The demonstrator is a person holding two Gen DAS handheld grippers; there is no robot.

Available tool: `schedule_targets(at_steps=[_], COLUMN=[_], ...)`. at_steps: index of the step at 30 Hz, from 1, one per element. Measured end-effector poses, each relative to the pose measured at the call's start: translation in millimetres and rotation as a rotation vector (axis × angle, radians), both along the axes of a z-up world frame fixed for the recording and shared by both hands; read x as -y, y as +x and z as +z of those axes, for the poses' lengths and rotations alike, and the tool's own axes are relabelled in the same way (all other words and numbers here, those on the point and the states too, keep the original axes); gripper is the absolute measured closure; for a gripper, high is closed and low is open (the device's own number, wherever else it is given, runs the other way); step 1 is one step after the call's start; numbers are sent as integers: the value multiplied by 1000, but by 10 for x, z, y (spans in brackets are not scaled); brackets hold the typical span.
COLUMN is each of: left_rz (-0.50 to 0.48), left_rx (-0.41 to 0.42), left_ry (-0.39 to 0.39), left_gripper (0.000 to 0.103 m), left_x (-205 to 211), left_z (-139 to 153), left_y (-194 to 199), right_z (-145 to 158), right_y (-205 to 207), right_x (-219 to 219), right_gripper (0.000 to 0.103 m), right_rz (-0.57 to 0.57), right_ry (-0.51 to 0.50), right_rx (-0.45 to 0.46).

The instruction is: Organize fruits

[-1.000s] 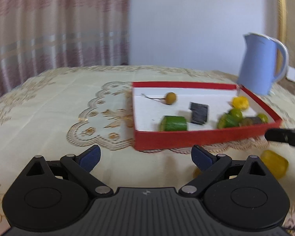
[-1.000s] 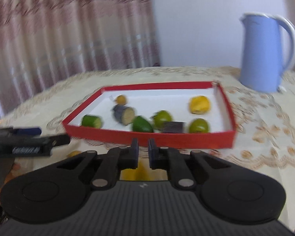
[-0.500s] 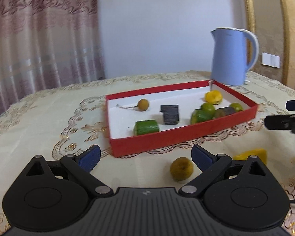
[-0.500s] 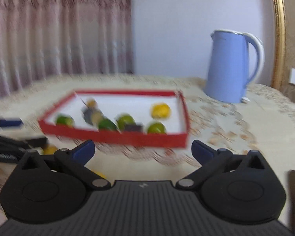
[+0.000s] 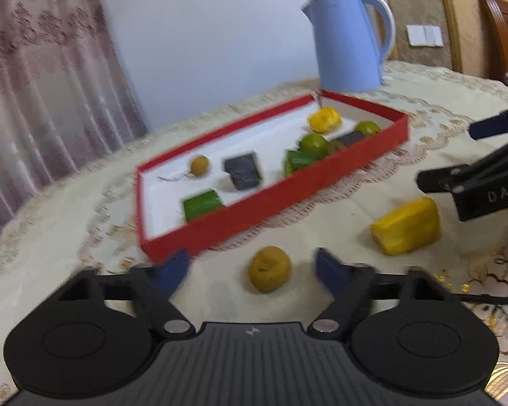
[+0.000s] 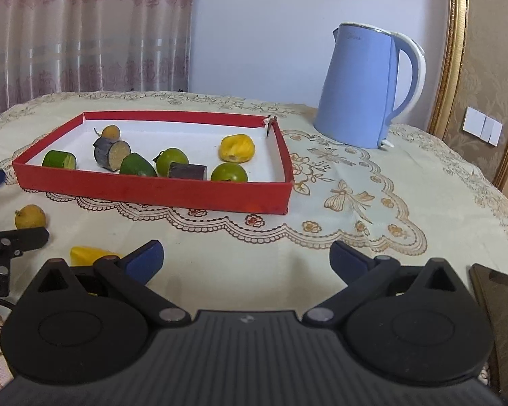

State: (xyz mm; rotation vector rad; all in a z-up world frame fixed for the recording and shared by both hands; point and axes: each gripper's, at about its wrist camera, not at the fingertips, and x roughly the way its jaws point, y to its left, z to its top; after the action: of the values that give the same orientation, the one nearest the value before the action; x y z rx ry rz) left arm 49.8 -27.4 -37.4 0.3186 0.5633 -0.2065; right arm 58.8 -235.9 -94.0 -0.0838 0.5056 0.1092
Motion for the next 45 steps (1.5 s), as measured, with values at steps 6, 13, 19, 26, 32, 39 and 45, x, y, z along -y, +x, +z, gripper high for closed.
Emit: schedule_targets(at_steps=[6, 13, 19, 26, 32, 39, 45], left_rz=[-32, -25, 9, 56, 159, 186, 174], left_rx=[-78, -99, -94, -19, 54, 76, 73], left_ry=[-110, -157, -172, -221, -194, -175, -202], left_gripper=[70, 71, 76, 76, 76, 76, 76], left_x=[-30, -98, -129, -262, -359, -362, -409], left_z=[7, 15, 14, 97, 136, 80, 69], left_y=[76, 99, 89, -19, -5, 6, -3], right_z=[9, 60, 109, 160, 226, 157, 31], right_y=[-14, -119, -259, -436, -553, -394, -237], right_x=[-16, 36, -44, -358, -435, -520, -724], right_gripper=[0, 0, 0, 0, 0, 4, 49], right_rz=[4, -5, 17, 32, 43, 83, 94], right_ry=[-2, 47, 36, -120, -63, 113, 86], right_rx=[9, 59, 48, 66, 109, -81, -152])
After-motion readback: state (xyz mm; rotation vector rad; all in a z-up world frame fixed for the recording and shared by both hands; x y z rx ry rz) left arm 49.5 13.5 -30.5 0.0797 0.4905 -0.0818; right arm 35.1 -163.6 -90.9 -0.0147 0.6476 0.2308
